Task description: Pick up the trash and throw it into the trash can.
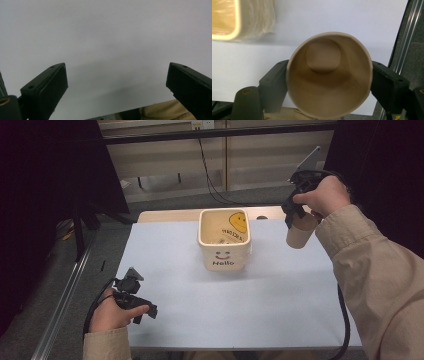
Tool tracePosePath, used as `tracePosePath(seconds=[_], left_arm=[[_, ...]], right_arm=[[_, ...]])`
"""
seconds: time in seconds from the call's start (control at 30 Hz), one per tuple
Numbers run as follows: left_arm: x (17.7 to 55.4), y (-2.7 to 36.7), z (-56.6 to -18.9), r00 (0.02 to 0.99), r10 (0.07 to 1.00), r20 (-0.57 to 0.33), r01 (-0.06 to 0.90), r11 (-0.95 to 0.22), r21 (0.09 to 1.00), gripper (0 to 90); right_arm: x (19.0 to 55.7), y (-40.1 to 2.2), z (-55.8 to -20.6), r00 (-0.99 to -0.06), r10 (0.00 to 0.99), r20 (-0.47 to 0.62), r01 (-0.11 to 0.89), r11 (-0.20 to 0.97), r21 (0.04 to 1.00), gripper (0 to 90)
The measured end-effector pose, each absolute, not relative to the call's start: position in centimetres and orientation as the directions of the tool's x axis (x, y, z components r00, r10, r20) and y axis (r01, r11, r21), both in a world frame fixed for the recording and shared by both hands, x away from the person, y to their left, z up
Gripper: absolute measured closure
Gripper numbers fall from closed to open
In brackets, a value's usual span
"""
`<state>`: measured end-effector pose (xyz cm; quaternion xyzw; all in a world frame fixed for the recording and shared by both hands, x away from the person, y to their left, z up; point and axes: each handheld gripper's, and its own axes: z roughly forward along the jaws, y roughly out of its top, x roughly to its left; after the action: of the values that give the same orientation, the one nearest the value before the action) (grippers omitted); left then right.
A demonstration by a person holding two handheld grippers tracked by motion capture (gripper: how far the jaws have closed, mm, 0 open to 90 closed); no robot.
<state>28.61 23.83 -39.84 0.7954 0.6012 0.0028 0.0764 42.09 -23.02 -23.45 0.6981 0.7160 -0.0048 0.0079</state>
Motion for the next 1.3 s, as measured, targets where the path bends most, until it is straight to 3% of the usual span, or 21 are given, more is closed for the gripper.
tracePosePath(seconds=[0.73, 1.3], left_arm=[[28.6, 23.9, -39.8, 0.281, 0.955, -0.095, 0.954, -0.268, 0.134, 3.5], [28.6, 24.0, -39.8, 0.276, 0.956, -0.098, 0.956, -0.262, 0.134, 3.5]], right_arm=[[44.2, -21.0, -17.7, -0.073, 0.997, -0.024, 0.997, 0.074, 0.03, 22.1], [45.6, -17.0, -17.4, -0.132, 0.991, -0.011, 0.991, 0.132, 0.037, 22.0]])
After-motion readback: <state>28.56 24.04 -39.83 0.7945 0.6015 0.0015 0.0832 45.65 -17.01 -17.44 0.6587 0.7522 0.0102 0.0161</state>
